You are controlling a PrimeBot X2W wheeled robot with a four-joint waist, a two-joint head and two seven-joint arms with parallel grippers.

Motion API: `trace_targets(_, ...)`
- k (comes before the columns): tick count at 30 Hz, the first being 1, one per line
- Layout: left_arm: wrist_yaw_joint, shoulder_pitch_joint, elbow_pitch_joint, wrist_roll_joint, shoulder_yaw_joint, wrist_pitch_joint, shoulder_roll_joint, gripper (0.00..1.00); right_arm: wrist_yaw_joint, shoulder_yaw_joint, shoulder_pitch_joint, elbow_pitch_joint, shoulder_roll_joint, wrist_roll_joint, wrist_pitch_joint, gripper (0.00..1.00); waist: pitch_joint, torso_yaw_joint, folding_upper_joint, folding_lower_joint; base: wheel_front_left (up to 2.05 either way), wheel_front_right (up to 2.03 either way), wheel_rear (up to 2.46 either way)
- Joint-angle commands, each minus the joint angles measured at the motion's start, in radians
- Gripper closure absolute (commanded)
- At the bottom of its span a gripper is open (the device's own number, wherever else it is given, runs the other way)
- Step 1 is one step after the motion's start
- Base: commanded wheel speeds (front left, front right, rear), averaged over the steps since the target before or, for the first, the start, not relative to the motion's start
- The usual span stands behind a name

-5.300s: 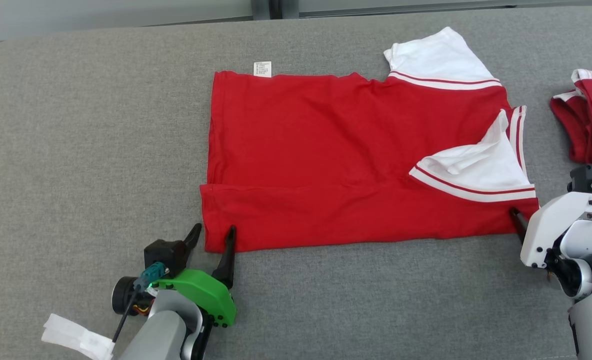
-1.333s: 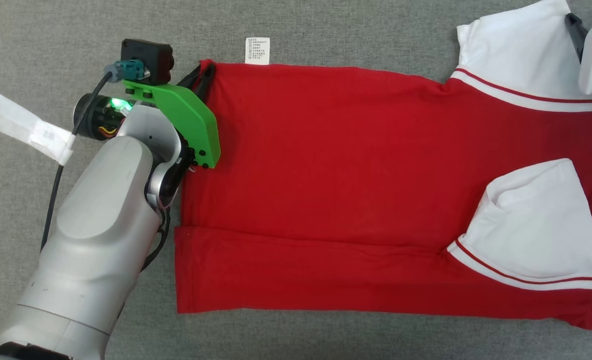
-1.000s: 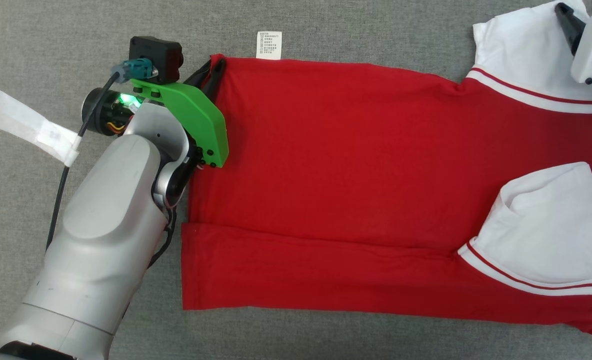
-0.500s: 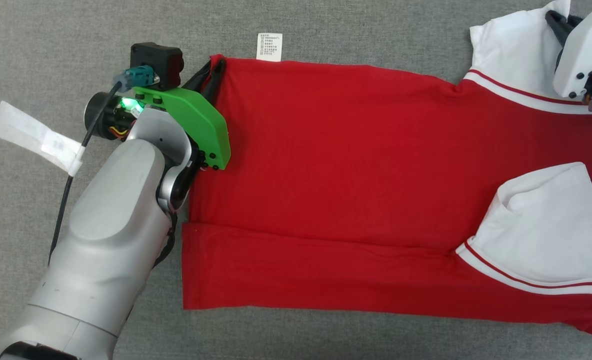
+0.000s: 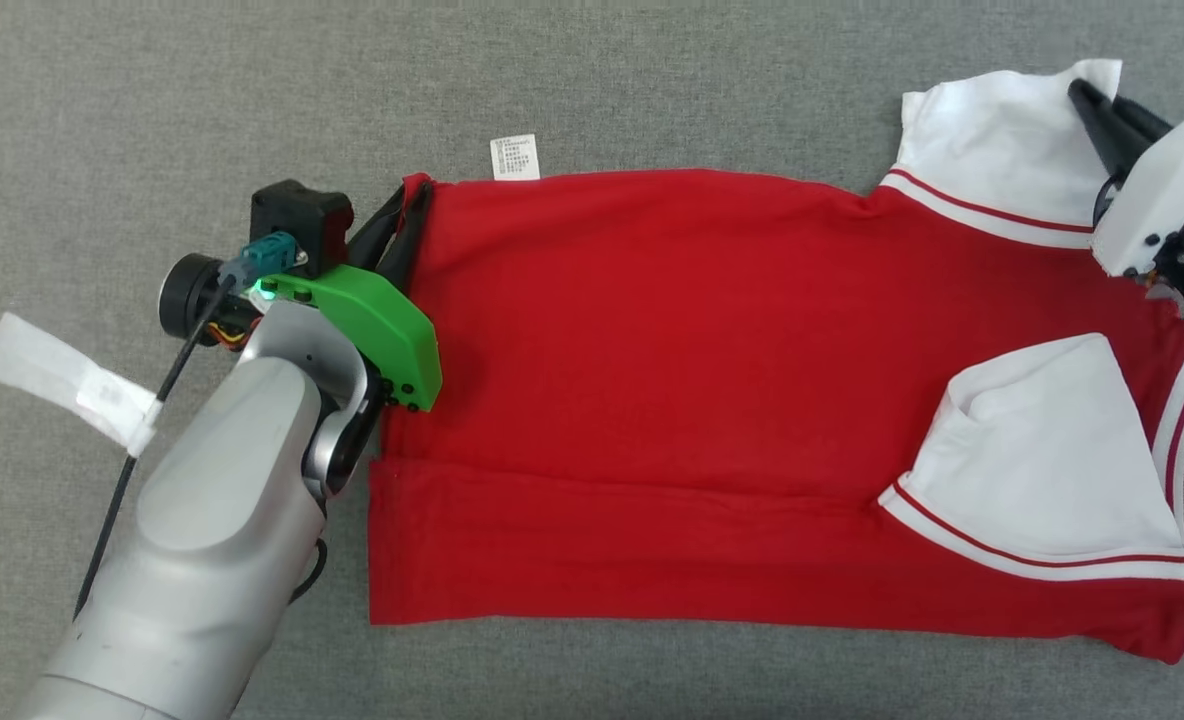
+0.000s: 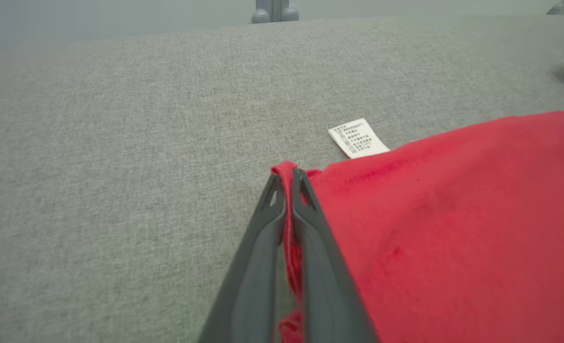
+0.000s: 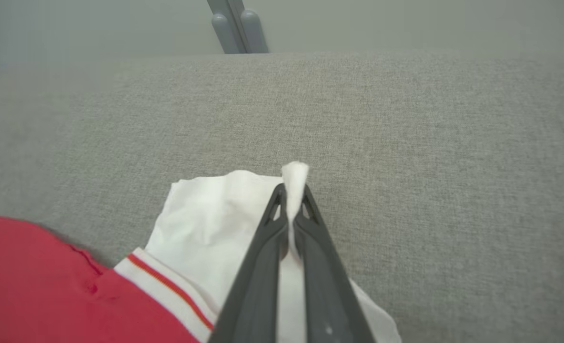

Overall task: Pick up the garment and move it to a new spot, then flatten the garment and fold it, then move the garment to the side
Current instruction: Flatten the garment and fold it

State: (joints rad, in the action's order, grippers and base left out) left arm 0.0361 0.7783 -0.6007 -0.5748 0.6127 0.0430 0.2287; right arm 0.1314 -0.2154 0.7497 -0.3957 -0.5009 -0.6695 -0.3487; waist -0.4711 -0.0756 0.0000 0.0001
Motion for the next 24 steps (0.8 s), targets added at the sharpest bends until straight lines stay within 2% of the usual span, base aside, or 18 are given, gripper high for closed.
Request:
trace_targets(1, 0.0, -0.025, 0.011, 0.004, 0.001, 0.02, 0.009, 1.0, -0.002, -0.001, -0.036, 0.025, -0.014, -0.016, 0.006, 1.0, 0.033, 0.007, 0.0, -0.0001, 0.0, 0.0, 0.0)
trace_targets(10, -0.005, -0.122, 0.074, 0.032, 0.022, 0.13, 0.04, 1.0, -0.002, 0.022, -0.251, 0.206, -0.057, -0.077, -0.003, 1.0, 0.103, 0.031, 0.0, -0.0001, 0.0, 0.0, 0.0)
trace_targets(16, -0.021, -0.213, 0.126, 0.045, 0.025, 0.18, 0.076, 1.0, -0.002, 0.061, -0.399, 0.293, -0.058, -0.108, -0.051, 1.0, 0.14, 0.052, 0.0, -0.0001, 0.0, 0.0, 0.0)
trace_targets(24, -0.042, -0.327, 0.161, 0.022, 0.007, 0.208, 0.088, 1.0, -0.002, 0.119, -0.575, 0.398, -0.039, -0.121, -0.124, 1.0, 0.184, 0.067, 0.0, -0.0001, 0.0, 0.0, 0.0)
